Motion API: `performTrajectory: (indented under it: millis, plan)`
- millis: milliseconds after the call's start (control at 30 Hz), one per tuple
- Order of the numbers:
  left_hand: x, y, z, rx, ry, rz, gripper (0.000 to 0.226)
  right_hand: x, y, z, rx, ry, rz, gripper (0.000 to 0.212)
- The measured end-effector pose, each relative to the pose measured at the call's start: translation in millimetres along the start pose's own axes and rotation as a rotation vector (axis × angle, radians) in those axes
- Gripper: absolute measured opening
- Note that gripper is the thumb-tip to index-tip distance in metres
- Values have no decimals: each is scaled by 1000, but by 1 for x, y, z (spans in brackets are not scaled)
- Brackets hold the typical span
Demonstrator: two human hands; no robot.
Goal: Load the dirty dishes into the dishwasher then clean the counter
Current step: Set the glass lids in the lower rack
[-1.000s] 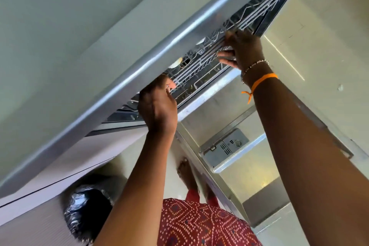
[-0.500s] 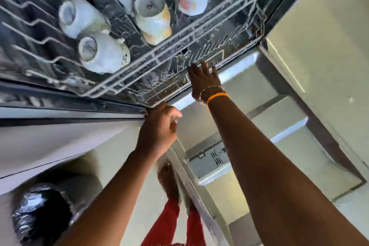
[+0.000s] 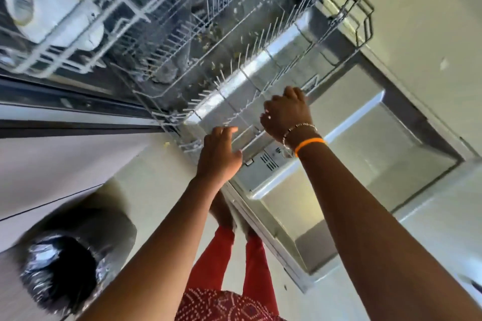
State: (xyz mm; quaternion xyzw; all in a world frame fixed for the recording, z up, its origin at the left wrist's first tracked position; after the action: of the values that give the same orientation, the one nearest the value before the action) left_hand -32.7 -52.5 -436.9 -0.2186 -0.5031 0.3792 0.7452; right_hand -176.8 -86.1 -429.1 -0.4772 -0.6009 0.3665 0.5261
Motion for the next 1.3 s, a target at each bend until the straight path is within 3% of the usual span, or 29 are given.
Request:
performTrajectory:
  millis: [133,267,333,467,567,667,733,833,933,1067,1300]
  plan:
    - [31,55,-1,-48,-20,-324,57,73,7,30,47,67,-4,20]
    - [78,107,-6,-168,12,-679,52,139,16,58,62,134,-6,29]
    - [100,126,-9,-229,26,-761,49,170,22,72,52,189,-9,32]
    - [129,147,-2,-237,75,-773,44,214,32,96,117,278,-41,21]
    - [134,152,10,-233,179,-719,37,227,38,105,188,314,-96,15]
    - [129,143,18,-70,145,-666,31,232,43,101,65,361,-176,11]
    - [122,123,27,138,86,-580,28,229,43,89,-156,440,-200,17]
    - [115,80,31,469,-63,-405,24,215,26,56,-659,566,-72,17]
    - [120,34,29,672,-150,-264,25,198,8,15,-850,590,-67,18]
    - [152,-42,13,825,-258,-18,25,174,-39,-47,-955,514,-85,18]
    - [242,-160,-61,1210,-396,344,25,134,-129,-198,-849,95,-228,23]
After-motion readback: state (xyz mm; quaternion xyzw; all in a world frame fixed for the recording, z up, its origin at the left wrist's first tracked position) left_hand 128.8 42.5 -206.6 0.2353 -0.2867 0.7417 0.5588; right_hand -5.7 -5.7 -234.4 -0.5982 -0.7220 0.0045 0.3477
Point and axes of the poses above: each hand's wrist, its own x-axis away from the middle knuckle, its own y-axis out of the palm, z = x × y, the point moved 7 cm from there along -x, towards the middle knuckle, and after that the axes turned 1 degree about z, right-handed, at the moved point
